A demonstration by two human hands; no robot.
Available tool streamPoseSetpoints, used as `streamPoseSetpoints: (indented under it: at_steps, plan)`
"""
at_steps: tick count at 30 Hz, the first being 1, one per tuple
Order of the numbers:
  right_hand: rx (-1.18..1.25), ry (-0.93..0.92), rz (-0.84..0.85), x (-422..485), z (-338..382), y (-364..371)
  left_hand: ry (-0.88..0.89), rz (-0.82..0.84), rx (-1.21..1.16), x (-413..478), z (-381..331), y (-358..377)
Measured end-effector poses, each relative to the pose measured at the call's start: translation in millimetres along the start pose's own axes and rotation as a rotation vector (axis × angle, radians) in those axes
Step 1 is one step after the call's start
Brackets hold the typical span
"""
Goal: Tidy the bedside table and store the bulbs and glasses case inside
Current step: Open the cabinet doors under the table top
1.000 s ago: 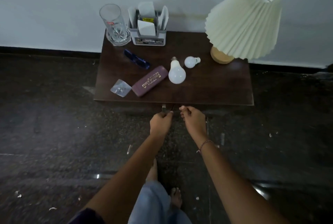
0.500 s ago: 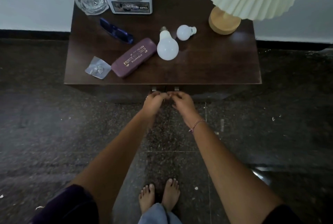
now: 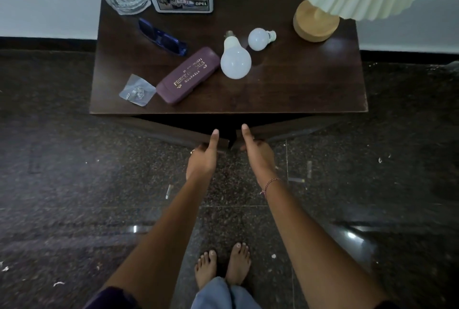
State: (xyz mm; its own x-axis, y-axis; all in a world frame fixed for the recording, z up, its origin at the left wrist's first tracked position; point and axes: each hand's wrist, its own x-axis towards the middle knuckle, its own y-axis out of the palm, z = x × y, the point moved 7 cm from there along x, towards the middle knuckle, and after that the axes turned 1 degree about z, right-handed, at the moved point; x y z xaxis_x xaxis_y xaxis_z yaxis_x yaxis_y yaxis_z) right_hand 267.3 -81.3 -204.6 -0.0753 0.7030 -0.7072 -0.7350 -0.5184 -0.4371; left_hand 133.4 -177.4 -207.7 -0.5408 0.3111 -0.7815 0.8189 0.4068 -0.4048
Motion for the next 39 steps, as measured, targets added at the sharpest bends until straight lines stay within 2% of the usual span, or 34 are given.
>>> streamPoseSetpoints:
  at_steps: [3,5,10,13,16,19,21,22,24,25,27,29,32,34,39]
  plan:
    - [-0.153,0.026,-0.062,-9,-5,-4,-0.042,-0.073,0.179,-6,4,-9]
    - [-0.186,0.070,-0.114,-10,-8,-8,-0.066,-0.126,0.218,-7,2,-16]
    - [-0.001,0.157,-0.154,-11,-19,-7,-0.106,-0.097,0.189,0,8,-23]
    - [0.090,0.141,-0.359,-27,-24,-25,-0.134,-0.148,0.143,-3,15,-30]
    - [-0.125,0.028,-0.469,-45,-20,-39,-0.139,-0.340,0.170,-20,13,-45]
    - [-0.632,-0.315,-0.539,-61,0,-35,-0.024,-0.418,0.250,-35,8,-49]
    - [-0.975,-0.550,-0.454,-67,9,-16,0.188,-0.477,0.416,-42,0,-49]
    - [-1.099,-0.597,-0.353,-65,7,-6,0.315,-0.488,0.564,-45,-7,-45]
    - [-1.277,-0.554,-0.107,-57,-2,10,0.498,-0.404,0.911,-46,-15,-28]
    - [-1.326,-0.493,0.000,-56,-6,14,0.516,-0.309,1.080,-44,-14,-18]
    - [-1.374,-0.419,0.094,-57,-9,17,0.454,-0.084,1.326,-38,-6,-5]
    - [-1.442,-0.372,0.143,-61,-13,14,0.426,0.046,1.390,-40,1,-1]
    - [-1.534,-0.293,0.212,-65,-28,7,0.489,0.047,1.393,-49,5,-8]
    - [-1.585,-0.258,0.242,-69,-40,2,0.519,0.034,1.475,-55,16,-12]
    - [-1.622,-0.232,0.254,-75,-60,-11,0.473,0.094,1.700,-60,48,-26]
